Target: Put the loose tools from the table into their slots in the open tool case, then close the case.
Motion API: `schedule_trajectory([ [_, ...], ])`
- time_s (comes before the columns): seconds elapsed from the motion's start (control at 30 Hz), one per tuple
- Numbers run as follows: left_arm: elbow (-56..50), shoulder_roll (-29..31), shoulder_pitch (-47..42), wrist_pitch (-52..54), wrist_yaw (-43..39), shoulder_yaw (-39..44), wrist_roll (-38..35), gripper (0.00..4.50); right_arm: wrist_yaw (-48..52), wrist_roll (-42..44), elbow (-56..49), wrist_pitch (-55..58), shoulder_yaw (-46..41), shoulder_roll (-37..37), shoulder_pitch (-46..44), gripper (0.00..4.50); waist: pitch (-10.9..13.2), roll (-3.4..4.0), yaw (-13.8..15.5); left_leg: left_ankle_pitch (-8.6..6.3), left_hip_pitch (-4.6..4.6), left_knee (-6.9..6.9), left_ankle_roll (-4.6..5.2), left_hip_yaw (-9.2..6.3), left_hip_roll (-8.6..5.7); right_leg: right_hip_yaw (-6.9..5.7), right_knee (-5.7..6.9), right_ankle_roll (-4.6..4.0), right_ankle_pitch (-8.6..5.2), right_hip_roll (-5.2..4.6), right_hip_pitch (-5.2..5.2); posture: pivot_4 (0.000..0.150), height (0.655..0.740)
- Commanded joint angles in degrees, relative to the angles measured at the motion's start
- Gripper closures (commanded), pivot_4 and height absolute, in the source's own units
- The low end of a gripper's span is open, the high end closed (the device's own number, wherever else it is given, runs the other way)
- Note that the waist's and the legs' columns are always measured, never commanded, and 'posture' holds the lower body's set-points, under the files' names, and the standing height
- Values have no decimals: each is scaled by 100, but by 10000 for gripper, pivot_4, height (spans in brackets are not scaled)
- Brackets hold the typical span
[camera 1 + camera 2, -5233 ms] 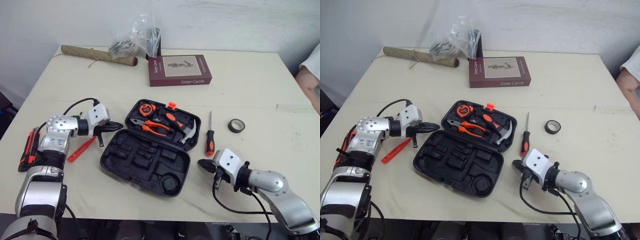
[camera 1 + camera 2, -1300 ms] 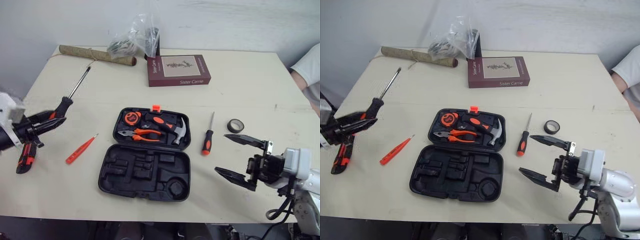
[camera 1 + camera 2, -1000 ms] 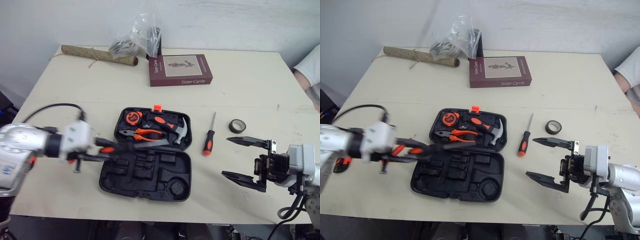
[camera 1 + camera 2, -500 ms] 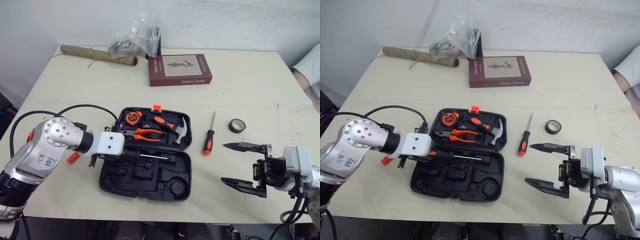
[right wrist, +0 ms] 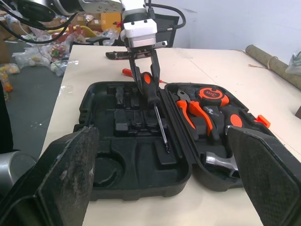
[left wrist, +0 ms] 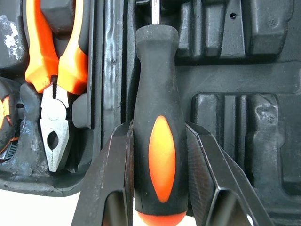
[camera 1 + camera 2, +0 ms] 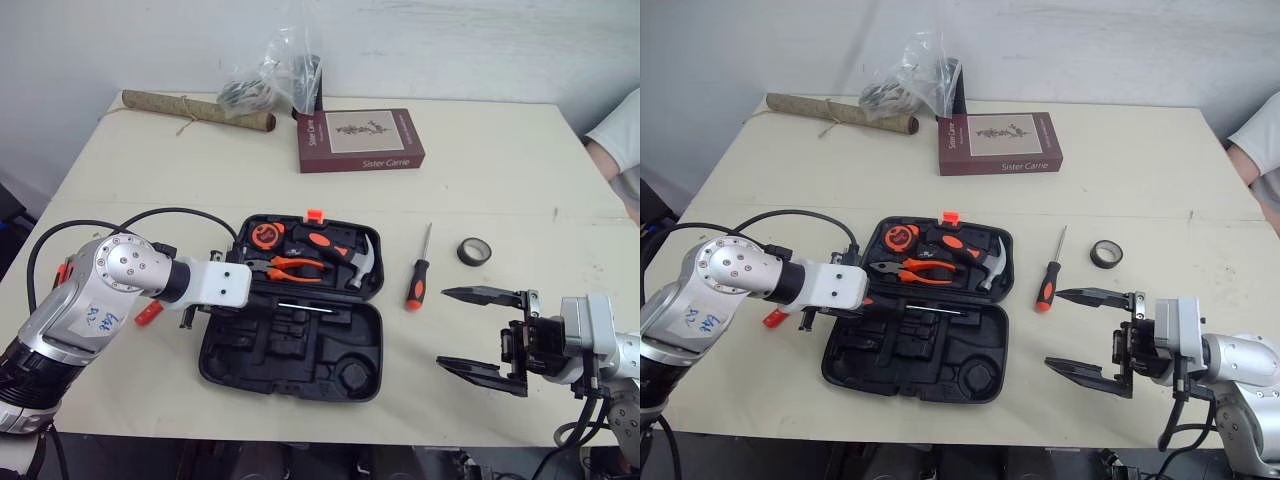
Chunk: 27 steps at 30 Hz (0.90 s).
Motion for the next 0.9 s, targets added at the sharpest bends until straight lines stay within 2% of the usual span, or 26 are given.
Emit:
schedule_trajectory([
  [0.03, 36, 79, 79, -118, 4, -40, 233, 36848, -15, 24, -167, -15, 2, 5, -22, 0, 0, 0, 0, 0, 0, 0, 0, 0, 0, 0, 0, 0, 0, 0, 0, 1500, 7400],
  [0.13, -41, -120, 98, -16, -6, 108, -78, 36848, -120, 15, -218, 50, 94, 10, -81, 0, 0, 0, 3, 0, 0, 0, 0, 0, 0, 0, 0, 0, 0, 0, 0, 1500, 7400],
  [0.17, -64, -170, 73, -92, -7, 166, -165, 26814, -172, 29, -245, 90, 116, 10, -99, 0, 0, 0, 5, 0, 0, 1, 0, 0, 0, 0, 1, 0, 0, -1, 0, 1500, 7400],
  [0.2, -56, -256, 24, -224, 50, 263, -250, 24647, -226, 44, -283, 138, 140, 5, -124, 0, 0, 0, 6, 0, 0, 2, 0, 0, 0, 0, 1, 0, 0, -2, 1, 1500, 7400],
  [0.3, -32, -411, -49, -573, 3, 568, -632, 12072, -342, 88, -387, 271, 170, -15, -183, 0, 0, 0, 7, 0, -3, 5, 0, -3, 1, -2, 2, 0, 0, -3, 1, 1500, 7400],
  [0.43, 81, -368, 197, -411, -269, 1126, -1363, 12072, -524, 186, -513, 485, 195, -6, -311, 0, 0, 0, -16, 0, -4, 6, 0, -5, 3, -3, 3, 0, 0, -1, 1, 1500, 7400],
  [0.57, 604, -848, 678, -666, 65, 1846, -1913, 12072, -772, 310, -614, 681, 244, 90, -472, 0, -2, 4, -21, 0, 2, 9, 0, -3, 4, -1, 9, 0, 0, -2, 1, 1500, 7400],
  [0.67, 724, -1202, 1210, -848, 30, 2312, -2427, 20489, -793, 266, -592, 698, 315, 126, -500, 0, -1, 2, -11, 0, -2, 10, 0, -10, 5, -5, 14, 0, 0, -3, 3, 1500, 7400],
  [0.73, 610, -1376, 1420, -707, 146, 2414, -2648, 29752, -774, 259, -542, 688, 309, 136, -485, 0, 0, 2, -10, -2, -7, 10, 2, -10, 3, -6, 27, 1, 1, -7, 2, 1500, 7400],
  [0.87, 519, -1762, 1452, -594, 613, 2114, -2504, 44698, -760, 203, -477, 657, 341, 191, -457, 0, -1, 1, 44, -2, -9, 19, 4, -18, -2, -9, 29, 4, 2, -11, 6, 1500, 7400],
  [0.9, 501, -1840, 1429, -590, 679, 1997, -2443, 44698, -772, 195, -477, 657, 357, 211, -460, 0, -1, 1, 46, -2, -7, 20, 5, -19, -5, -7, 24, 5, 3, -13, 9, 1500, 7400],
])
